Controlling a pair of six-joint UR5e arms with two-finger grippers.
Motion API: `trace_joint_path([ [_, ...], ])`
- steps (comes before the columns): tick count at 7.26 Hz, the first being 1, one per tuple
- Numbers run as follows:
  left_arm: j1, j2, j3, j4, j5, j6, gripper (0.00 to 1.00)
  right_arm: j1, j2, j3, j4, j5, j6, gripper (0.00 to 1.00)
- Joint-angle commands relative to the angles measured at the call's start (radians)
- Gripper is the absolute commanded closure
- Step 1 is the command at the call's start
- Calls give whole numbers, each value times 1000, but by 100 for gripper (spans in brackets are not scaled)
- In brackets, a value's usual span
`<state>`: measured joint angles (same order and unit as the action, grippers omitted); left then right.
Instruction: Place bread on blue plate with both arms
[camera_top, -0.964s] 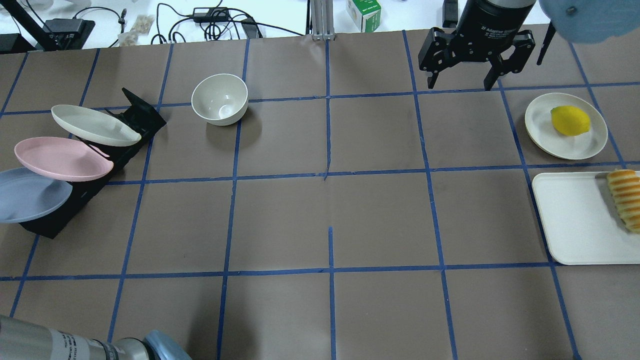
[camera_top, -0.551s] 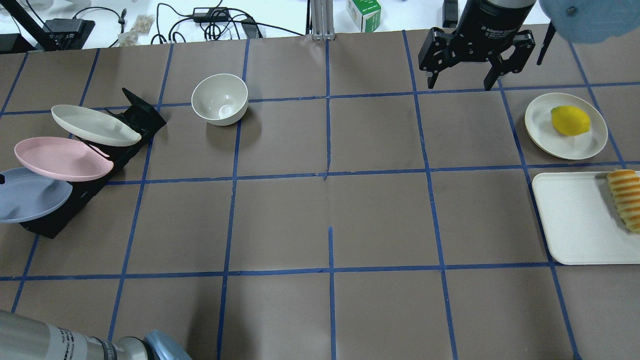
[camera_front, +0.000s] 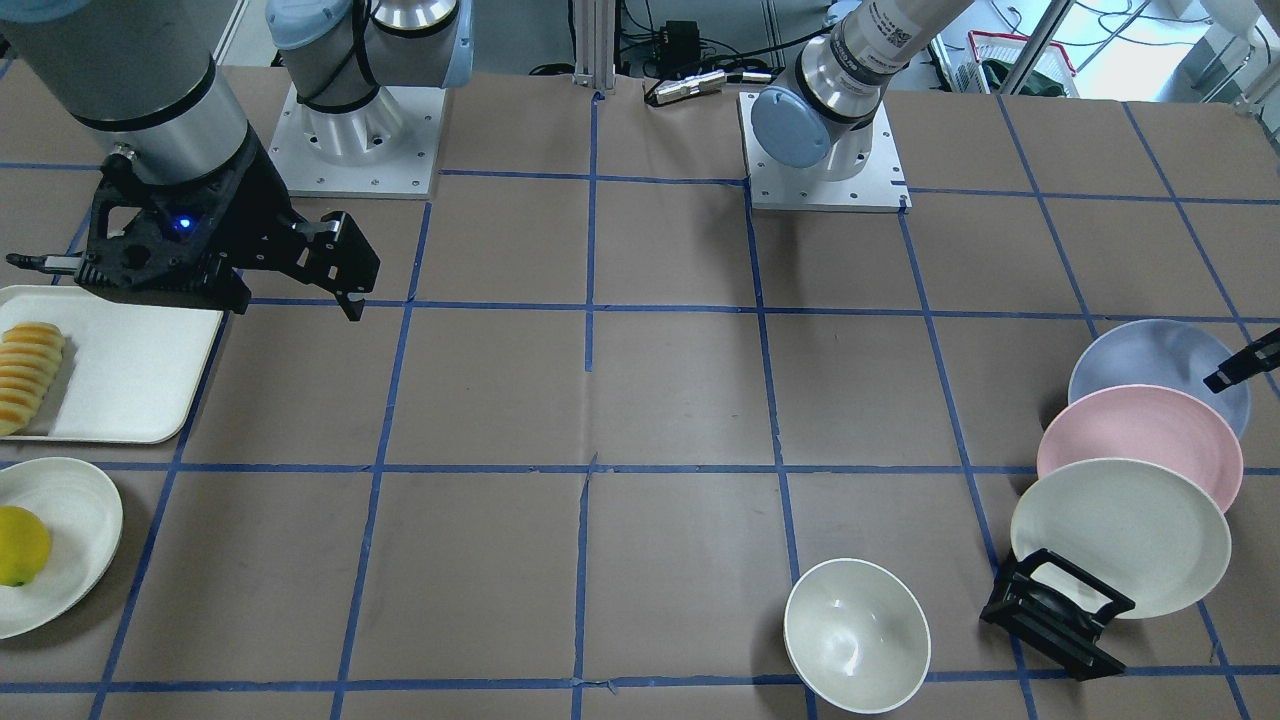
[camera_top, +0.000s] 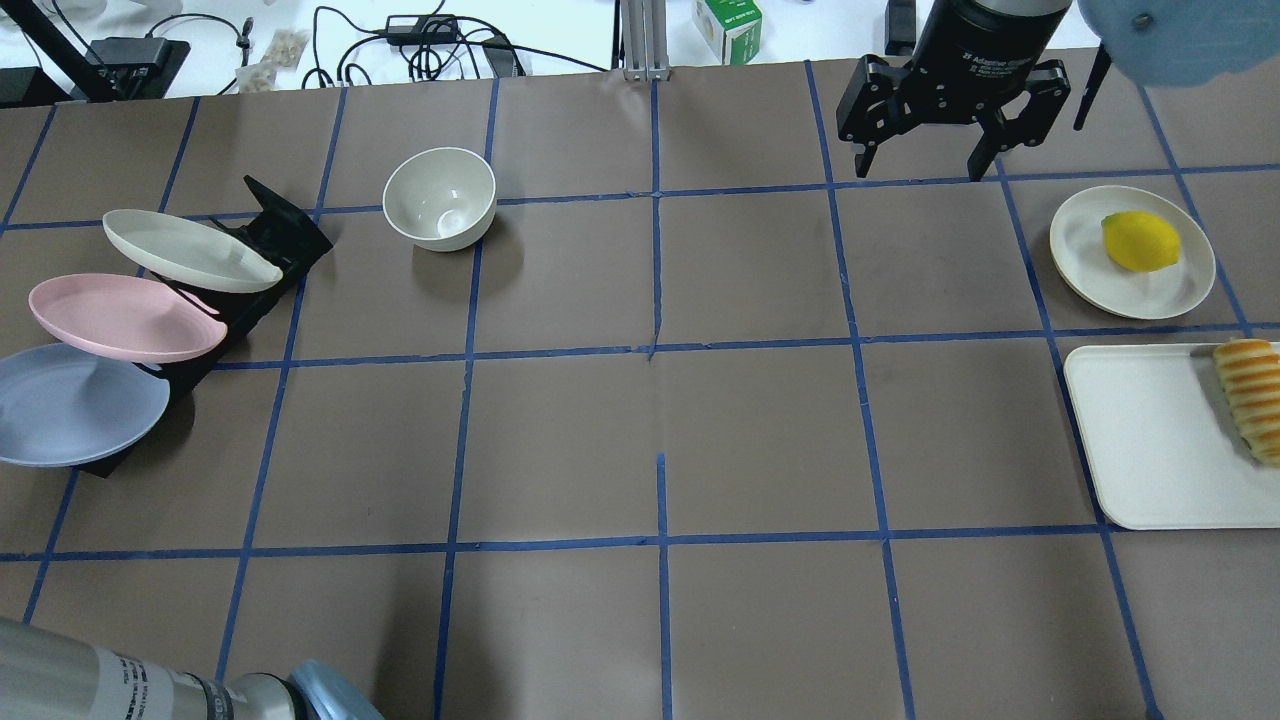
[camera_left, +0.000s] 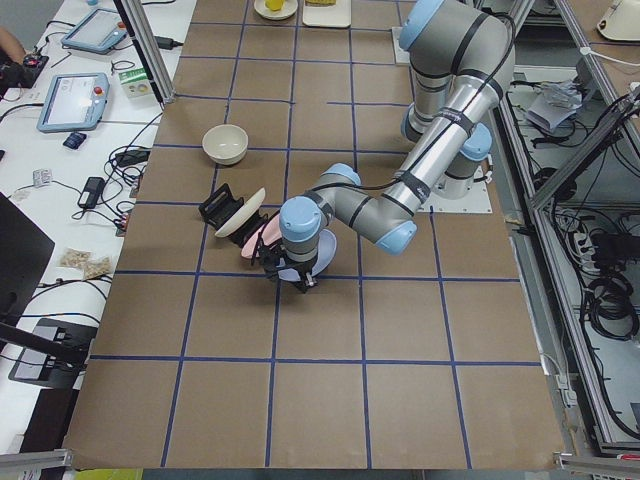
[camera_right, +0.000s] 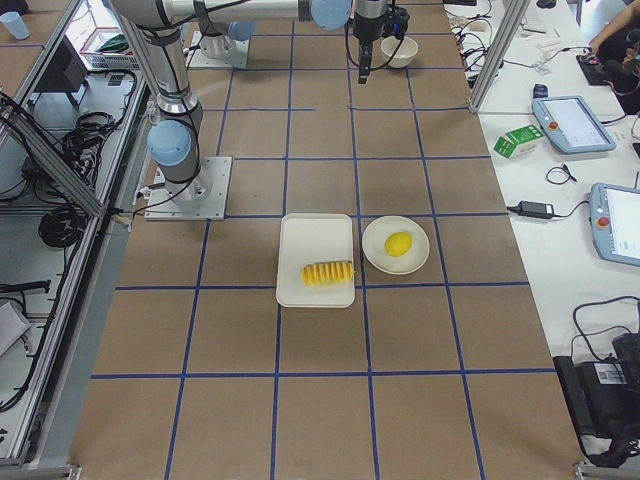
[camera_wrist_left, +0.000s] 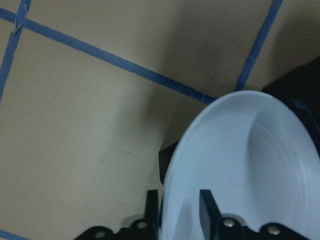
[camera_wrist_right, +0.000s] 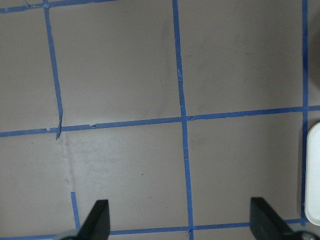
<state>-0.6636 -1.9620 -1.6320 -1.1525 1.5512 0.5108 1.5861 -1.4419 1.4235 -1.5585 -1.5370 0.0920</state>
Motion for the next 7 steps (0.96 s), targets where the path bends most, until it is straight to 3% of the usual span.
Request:
trace_joint_path([
  [1, -1, 6, 0, -33, 3, -1, 100, 0, 0, 0, 0, 0, 0, 0],
  [4, 1, 23, 9, -46, 32, 8, 100, 0, 0, 0, 0, 0, 0, 0],
  [7, -5, 55, 121, -172, 23, 23, 100, 0, 0, 0, 0, 0, 2, 0],
])
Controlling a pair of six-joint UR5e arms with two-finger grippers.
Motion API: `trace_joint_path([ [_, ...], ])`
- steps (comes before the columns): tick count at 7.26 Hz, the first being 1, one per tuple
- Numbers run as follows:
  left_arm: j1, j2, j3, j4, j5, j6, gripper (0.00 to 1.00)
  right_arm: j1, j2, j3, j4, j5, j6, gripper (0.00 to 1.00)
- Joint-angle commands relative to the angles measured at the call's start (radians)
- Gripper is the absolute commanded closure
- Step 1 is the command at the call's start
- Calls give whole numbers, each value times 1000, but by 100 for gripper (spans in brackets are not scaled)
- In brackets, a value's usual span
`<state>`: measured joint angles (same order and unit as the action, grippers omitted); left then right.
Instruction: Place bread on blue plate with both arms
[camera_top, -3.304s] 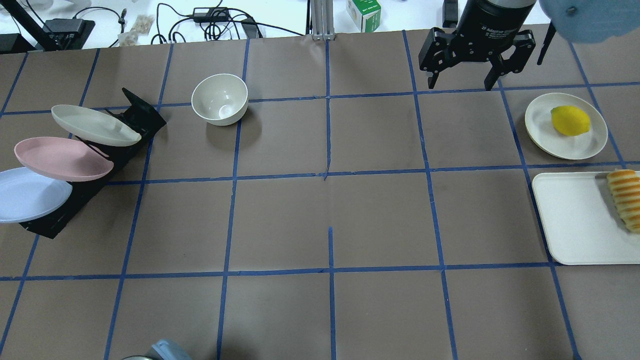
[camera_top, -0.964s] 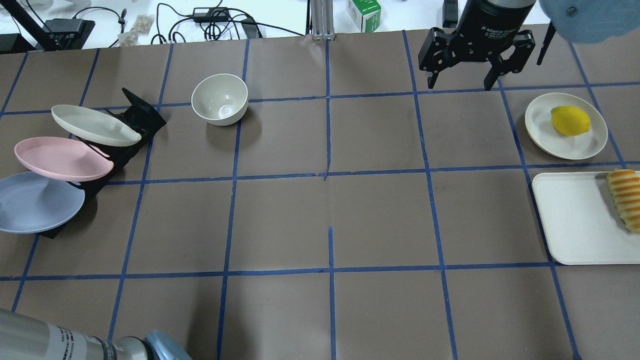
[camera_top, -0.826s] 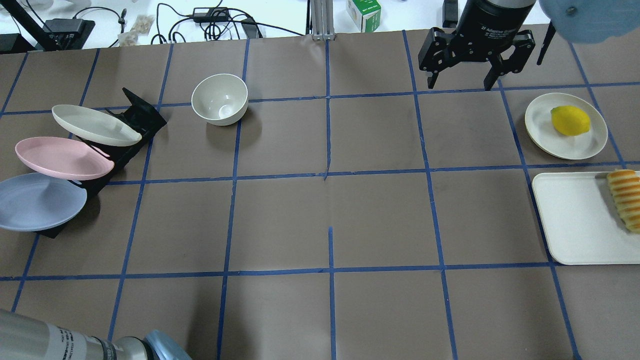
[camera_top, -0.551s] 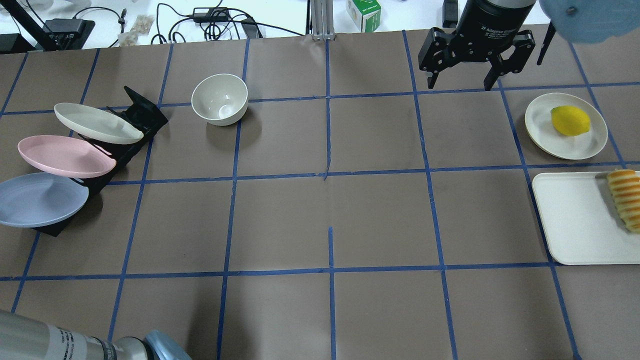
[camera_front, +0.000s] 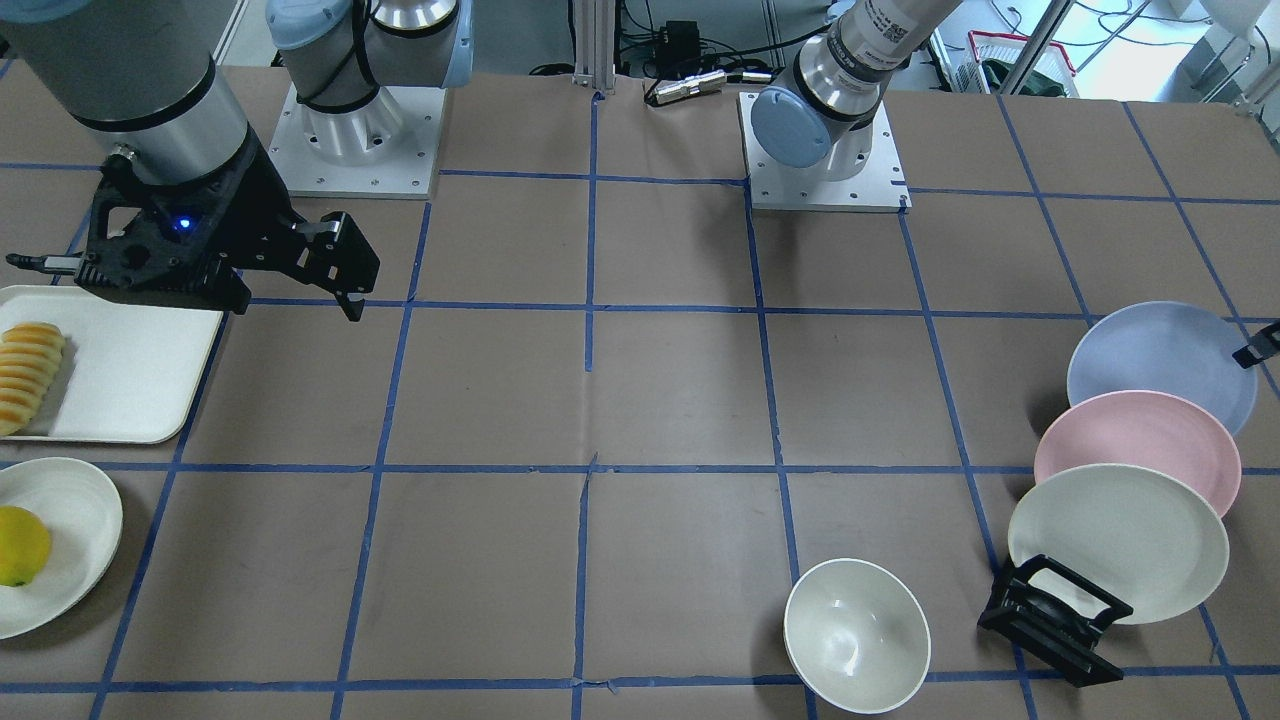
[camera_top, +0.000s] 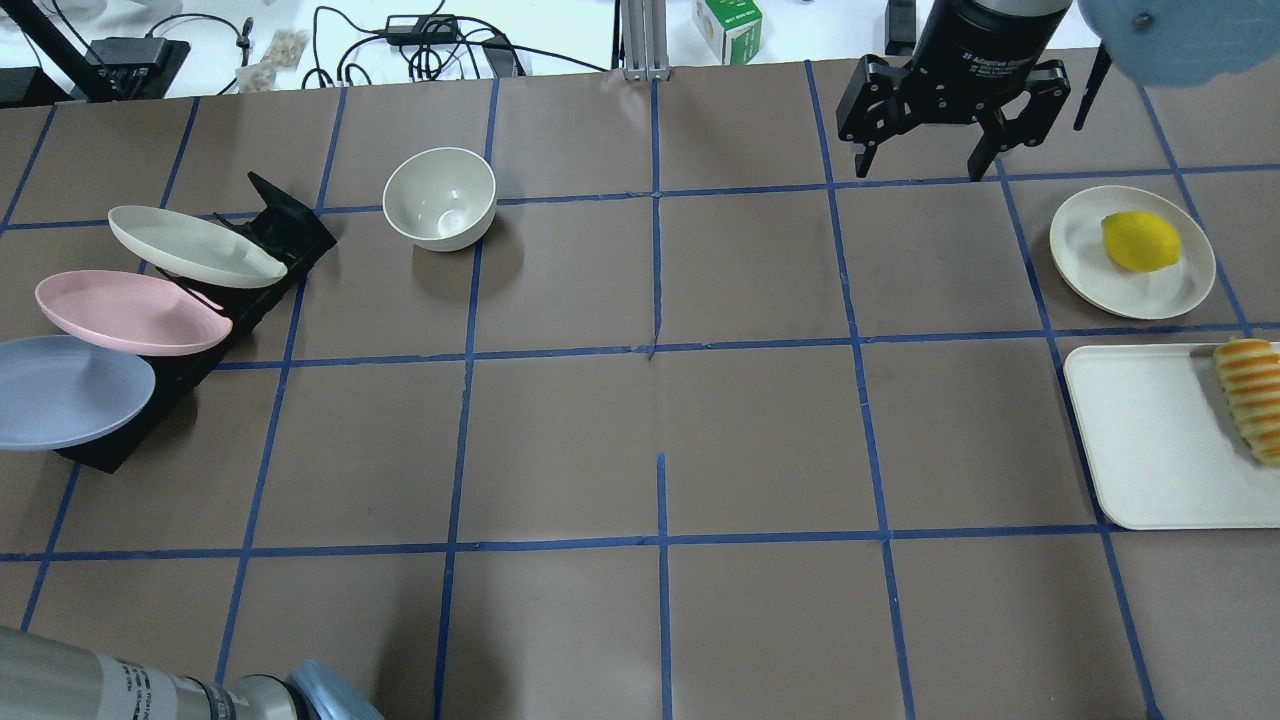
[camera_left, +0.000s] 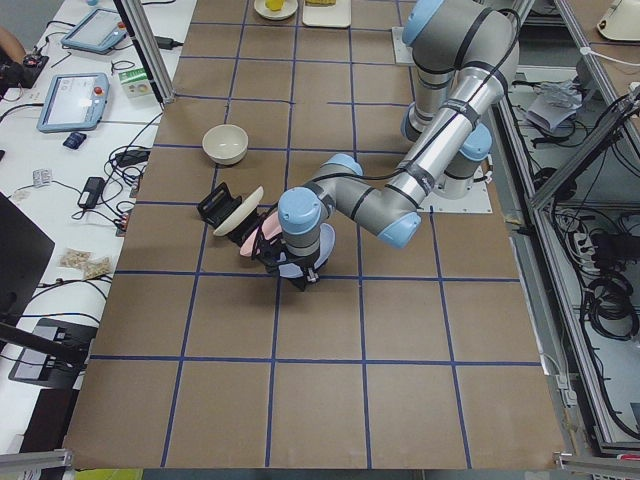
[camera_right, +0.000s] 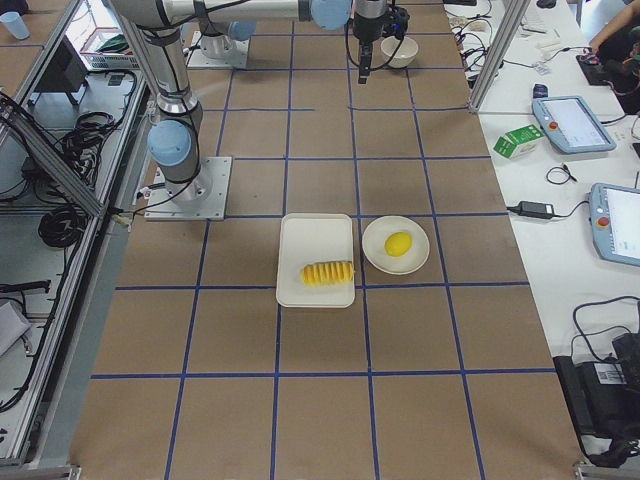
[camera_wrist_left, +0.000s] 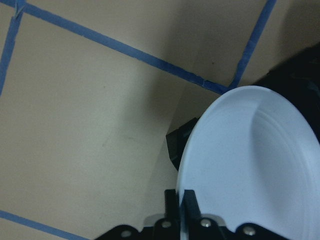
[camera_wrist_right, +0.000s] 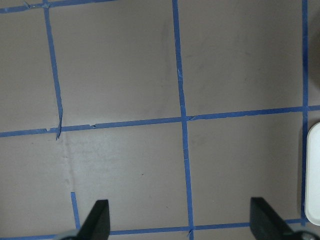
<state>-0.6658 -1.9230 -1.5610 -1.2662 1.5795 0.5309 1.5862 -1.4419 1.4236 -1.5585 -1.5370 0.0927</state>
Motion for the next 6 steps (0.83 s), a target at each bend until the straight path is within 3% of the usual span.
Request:
trace_joint_path([
  [1, -6, 33, 65, -94, -6, 3, 100, 0, 0, 0, 0, 0, -1, 0],
  [6, 0, 169, 65, -349, 4, -12, 100, 0, 0, 0, 0, 0, -1, 0],
])
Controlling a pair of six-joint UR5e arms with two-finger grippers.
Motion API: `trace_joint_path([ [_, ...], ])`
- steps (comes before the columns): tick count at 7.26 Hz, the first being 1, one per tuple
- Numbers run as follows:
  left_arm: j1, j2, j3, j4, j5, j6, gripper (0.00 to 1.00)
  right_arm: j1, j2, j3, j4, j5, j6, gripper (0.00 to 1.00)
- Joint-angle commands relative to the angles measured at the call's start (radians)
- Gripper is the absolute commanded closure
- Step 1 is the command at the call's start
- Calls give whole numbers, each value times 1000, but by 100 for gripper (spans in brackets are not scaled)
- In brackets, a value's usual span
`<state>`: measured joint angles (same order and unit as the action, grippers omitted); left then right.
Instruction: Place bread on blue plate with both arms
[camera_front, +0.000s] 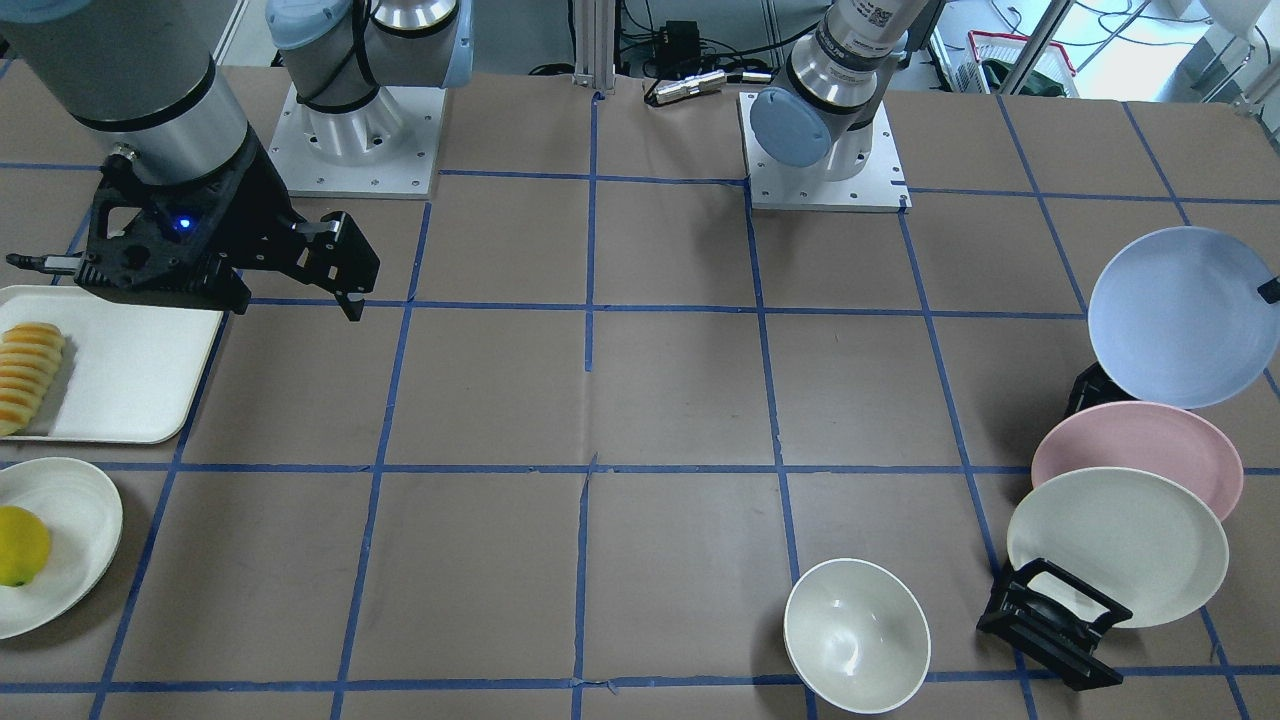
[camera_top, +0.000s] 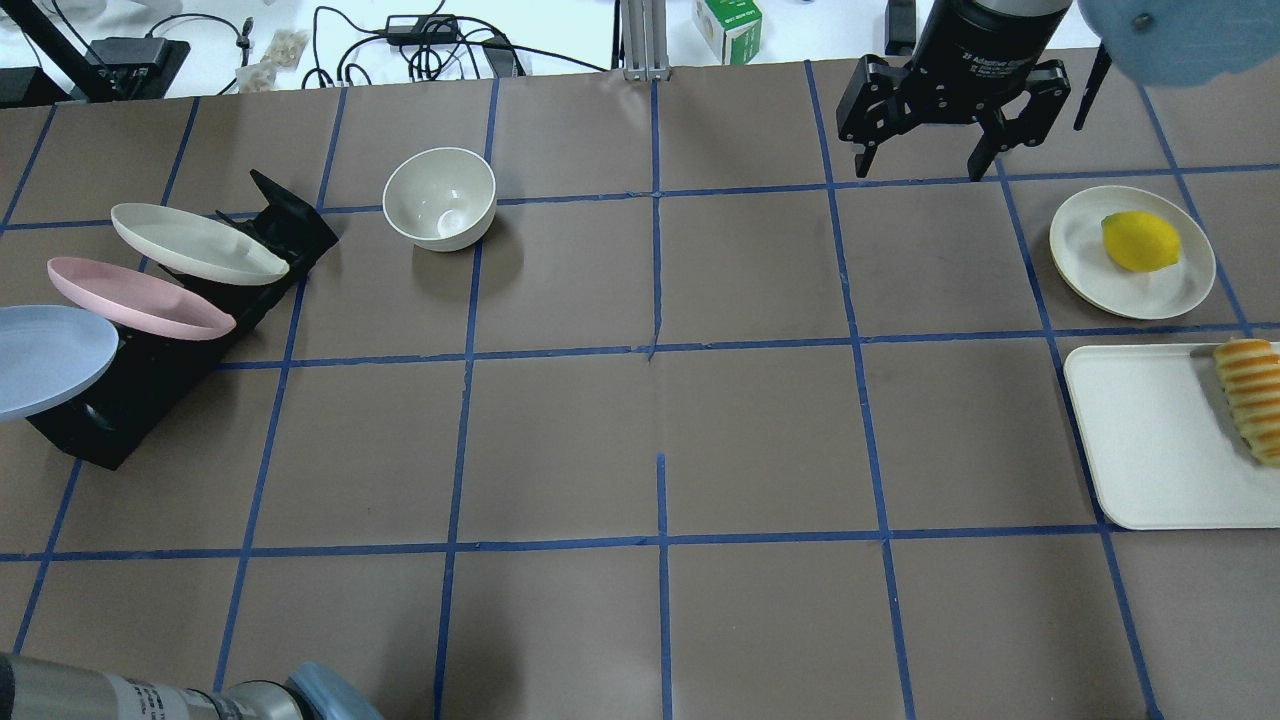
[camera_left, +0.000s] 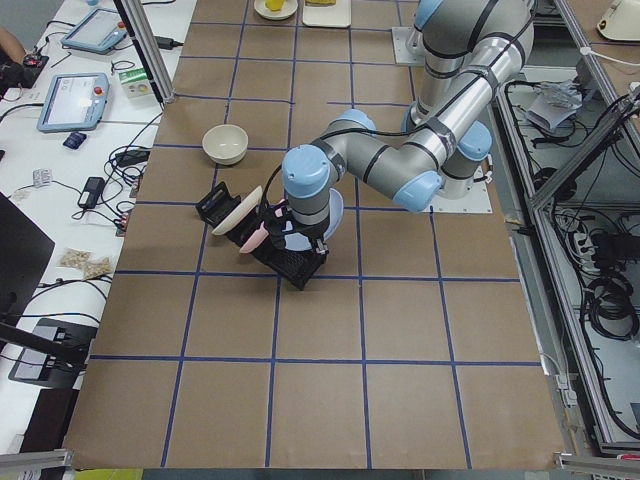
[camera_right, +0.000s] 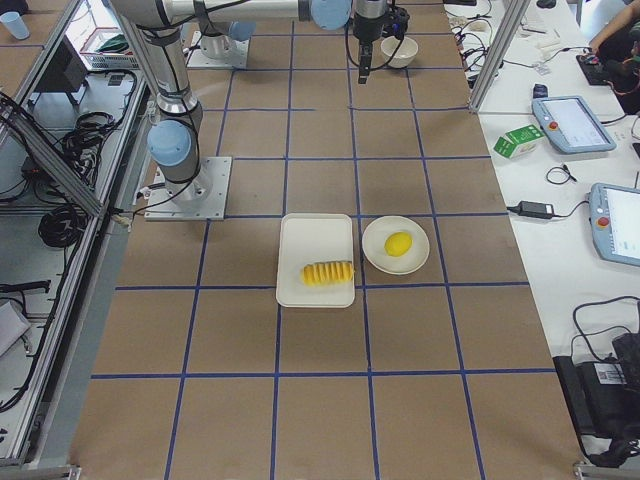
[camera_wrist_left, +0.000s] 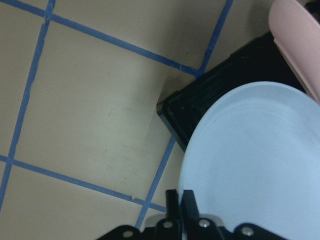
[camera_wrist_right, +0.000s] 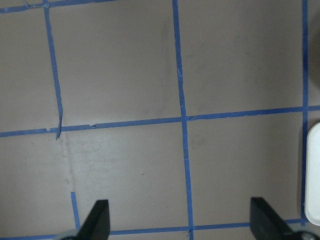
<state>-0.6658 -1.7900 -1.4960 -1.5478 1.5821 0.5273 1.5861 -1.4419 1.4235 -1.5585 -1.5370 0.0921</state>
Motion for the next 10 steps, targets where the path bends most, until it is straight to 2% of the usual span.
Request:
trace_joint_path([
  [1, -3, 70, 0, -130, -5, -24, 100, 0, 0, 0, 0, 0, 0, 0],
  [2, -12, 102, -3, -155, -16, -47, 100, 0, 0, 0, 0, 0, 0, 0],
  [3, -40, 112, -16, -153, -90, -79, 100, 0, 0, 0, 0, 0, 0, 0],
  [5, -224, 103, -20, -100, -128, -250, 100, 0, 0, 0, 0, 0, 0, 0],
  [6, -342, 101, -21, -19, -134, -394, 100, 0, 0, 0, 0, 0, 0, 0],
  [7, -442, 90, -24, -2, -187, -517, 100, 0, 0, 0, 0, -2, 0, 0],
  [8, -518, 80, -44, 94, -220, -609, 100, 0, 2, 0, 0, -2, 0, 0],
  [10, -663, 63, -159, 338, -264, -783, 100, -14, 2, 2, 5, -8, -18, 0],
])
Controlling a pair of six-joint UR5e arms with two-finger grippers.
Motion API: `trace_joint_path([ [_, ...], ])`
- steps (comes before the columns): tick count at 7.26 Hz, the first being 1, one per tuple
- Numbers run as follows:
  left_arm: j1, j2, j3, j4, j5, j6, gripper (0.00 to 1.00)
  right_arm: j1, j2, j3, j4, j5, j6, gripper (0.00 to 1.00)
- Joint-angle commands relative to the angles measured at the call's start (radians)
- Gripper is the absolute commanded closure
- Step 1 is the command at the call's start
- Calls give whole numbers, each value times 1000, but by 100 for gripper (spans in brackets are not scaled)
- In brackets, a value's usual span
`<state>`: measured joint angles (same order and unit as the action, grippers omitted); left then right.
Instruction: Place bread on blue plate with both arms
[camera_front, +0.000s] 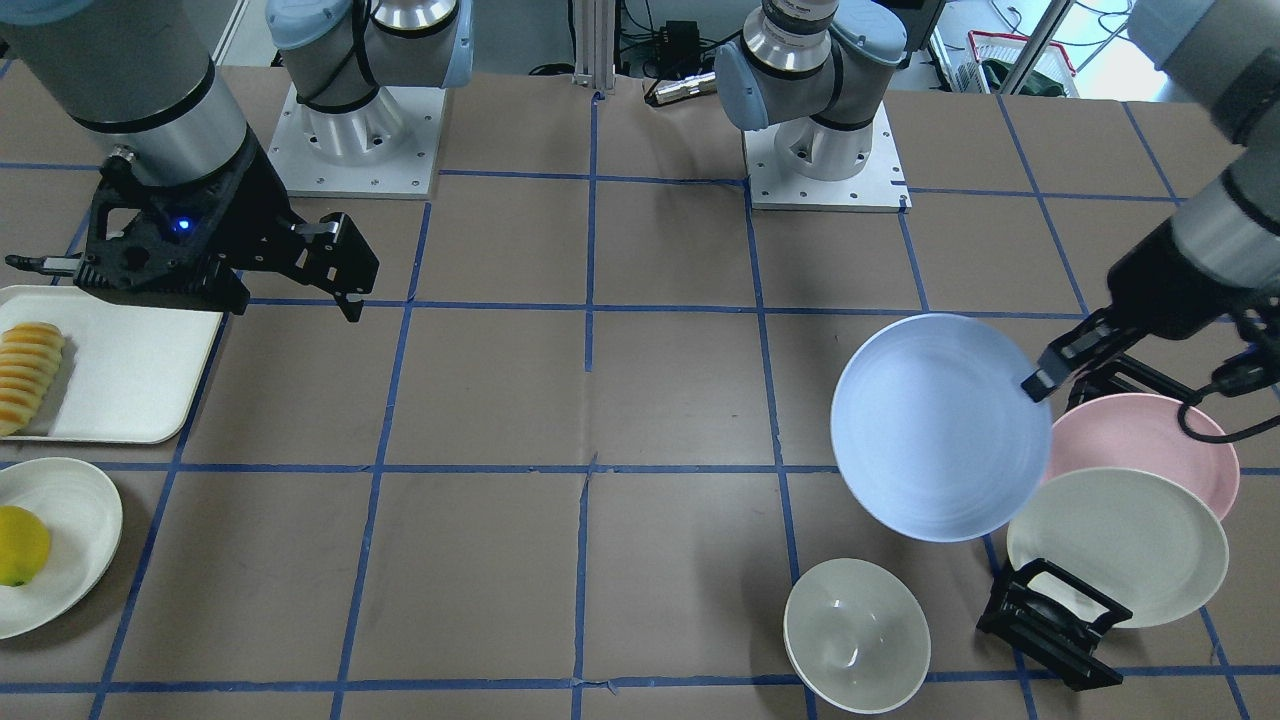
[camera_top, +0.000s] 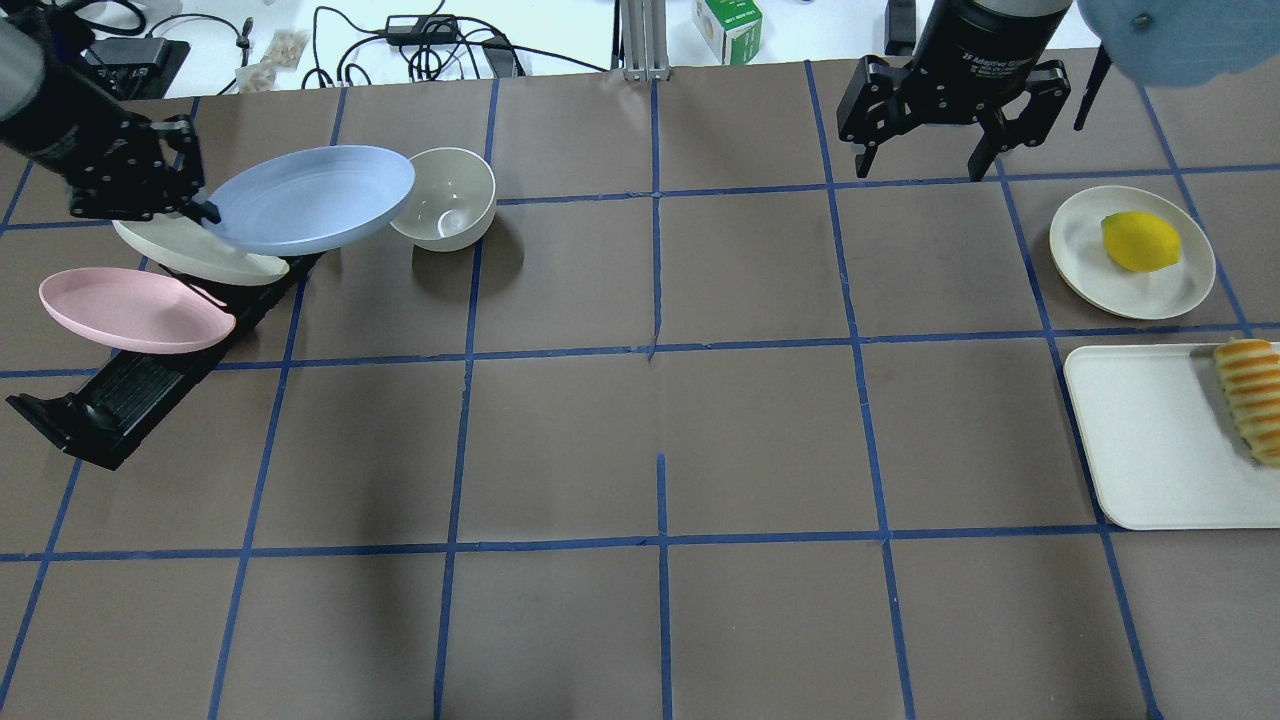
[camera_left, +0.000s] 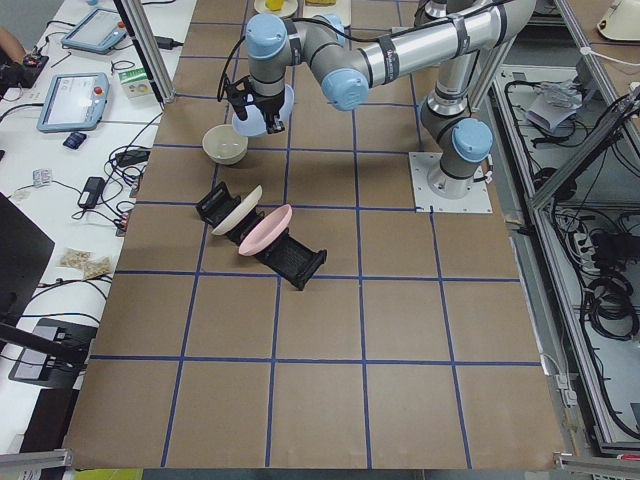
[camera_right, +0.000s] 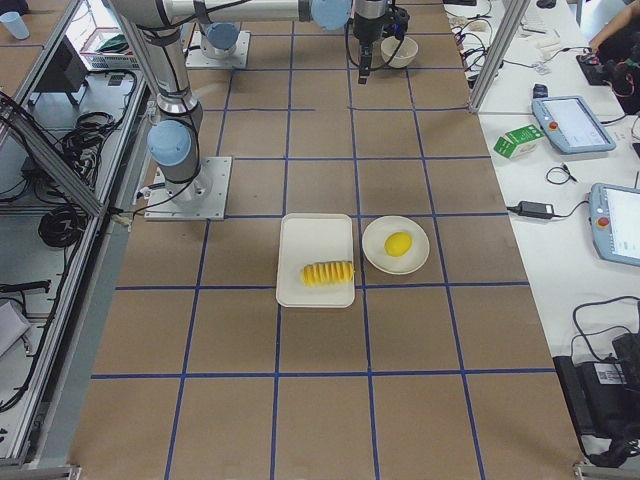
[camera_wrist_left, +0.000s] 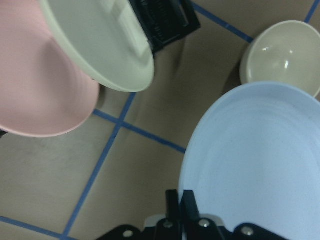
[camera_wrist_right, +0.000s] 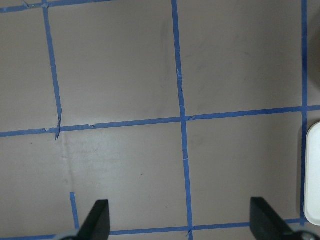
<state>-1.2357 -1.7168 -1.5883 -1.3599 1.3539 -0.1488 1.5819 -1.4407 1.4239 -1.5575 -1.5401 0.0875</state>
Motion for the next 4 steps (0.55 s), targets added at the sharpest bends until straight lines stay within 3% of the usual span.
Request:
trace_joint_path([
  [1, -155, -27, -135, 283, -39, -195, 100, -44, -1, 1, 16, -2, -32, 0],
  [4, -295, -85, -194, 468, -38, -255, 100, -60, -7, 9, 23, -2, -31, 0],
])
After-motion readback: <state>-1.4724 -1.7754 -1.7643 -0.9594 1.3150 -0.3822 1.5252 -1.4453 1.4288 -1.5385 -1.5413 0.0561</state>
